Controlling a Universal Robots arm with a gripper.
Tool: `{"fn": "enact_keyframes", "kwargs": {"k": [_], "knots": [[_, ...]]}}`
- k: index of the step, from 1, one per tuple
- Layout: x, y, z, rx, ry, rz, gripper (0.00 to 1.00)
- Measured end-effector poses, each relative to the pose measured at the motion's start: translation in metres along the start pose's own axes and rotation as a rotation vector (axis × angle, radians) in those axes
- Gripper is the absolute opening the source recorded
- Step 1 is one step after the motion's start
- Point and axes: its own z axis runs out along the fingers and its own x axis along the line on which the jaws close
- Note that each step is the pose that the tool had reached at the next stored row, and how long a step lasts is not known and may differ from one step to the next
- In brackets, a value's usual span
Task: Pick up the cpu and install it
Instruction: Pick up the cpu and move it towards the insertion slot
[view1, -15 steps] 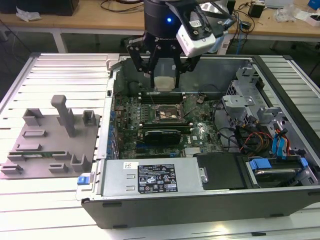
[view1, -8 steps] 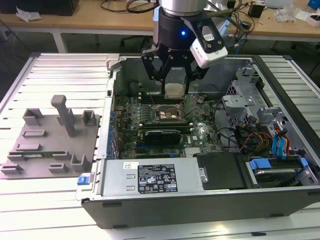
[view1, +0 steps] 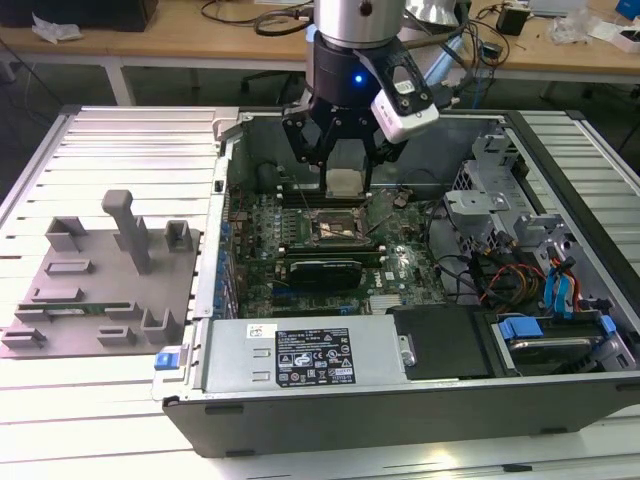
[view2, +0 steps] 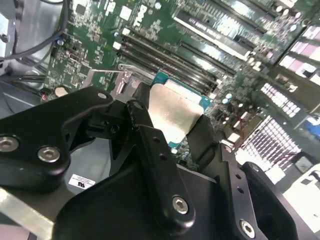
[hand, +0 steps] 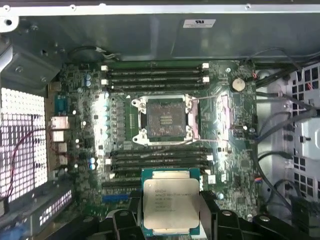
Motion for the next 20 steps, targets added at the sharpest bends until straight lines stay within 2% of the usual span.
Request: {"fn": "enact_keyframes", "kwargs": {"k": [6,8,10,14,18,20], "knots": [[0.0016,0.0196,0.0108,0.0,0.0,0.0,0.55],[0.0018,0.0233,0.0136,-0.0001,-0.0001,0.0,0.55],[0.002,0.0247,0.0157,-0.0002,-0.0002,0.0,0.55],[0.0024,0.0285,0.0245,-0.0011,-0.005,-0.021,0.55],[0.0028,0.0308,0.03,-0.0014,-0.0084,-0.03,0.55],[0.003,0.0317,0.0364,-0.0016,-0.0086,-0.03,0.55]]}}
